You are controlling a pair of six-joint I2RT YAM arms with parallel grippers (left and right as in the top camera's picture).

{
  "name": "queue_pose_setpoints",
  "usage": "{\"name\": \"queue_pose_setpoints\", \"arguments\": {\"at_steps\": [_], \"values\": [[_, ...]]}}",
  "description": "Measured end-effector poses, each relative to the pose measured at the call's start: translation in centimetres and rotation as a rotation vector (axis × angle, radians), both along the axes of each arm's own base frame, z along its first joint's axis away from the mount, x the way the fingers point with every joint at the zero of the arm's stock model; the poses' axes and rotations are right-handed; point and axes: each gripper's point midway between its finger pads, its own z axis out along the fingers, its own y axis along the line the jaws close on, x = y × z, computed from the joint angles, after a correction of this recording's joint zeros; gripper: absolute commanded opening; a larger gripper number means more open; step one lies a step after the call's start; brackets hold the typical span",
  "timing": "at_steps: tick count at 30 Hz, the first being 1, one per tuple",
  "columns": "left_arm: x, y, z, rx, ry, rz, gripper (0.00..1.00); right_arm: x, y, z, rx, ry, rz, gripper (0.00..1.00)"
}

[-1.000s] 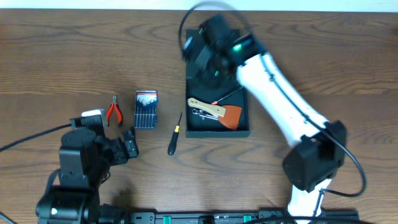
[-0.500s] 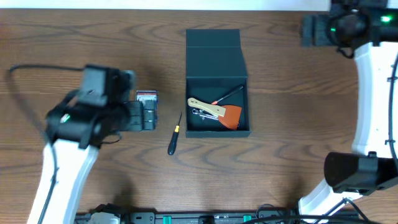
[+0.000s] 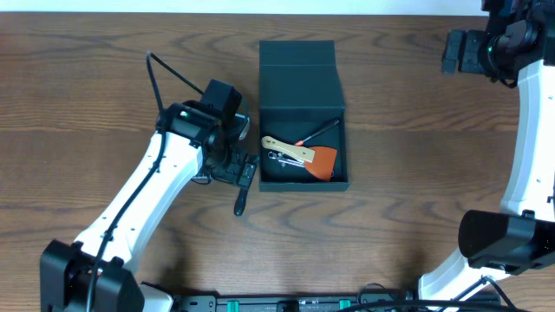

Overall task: Pack container
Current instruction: 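Move the left gripper down onto the yellow-handled screwdriver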

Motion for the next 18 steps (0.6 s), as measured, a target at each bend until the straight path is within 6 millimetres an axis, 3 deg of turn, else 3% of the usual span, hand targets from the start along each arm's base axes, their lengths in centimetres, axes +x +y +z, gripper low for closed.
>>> {"name": "queue_pose_setpoints", "arguments": {"at_steps": [12, 18], "values": [[-1.0, 0.6, -3.6, 0.028, 0.019, -0.006, 0.98, -0.1, 0.0, -0.6, 0.0, 0.017, 0.001, 0.99], [-1.6, -0.4, -5.5, 0.023, 0.005, -0.049, 0.99, -0.4, 0.0, -1.4, 0.003, 0.041, 0.001, 0.99]]}}
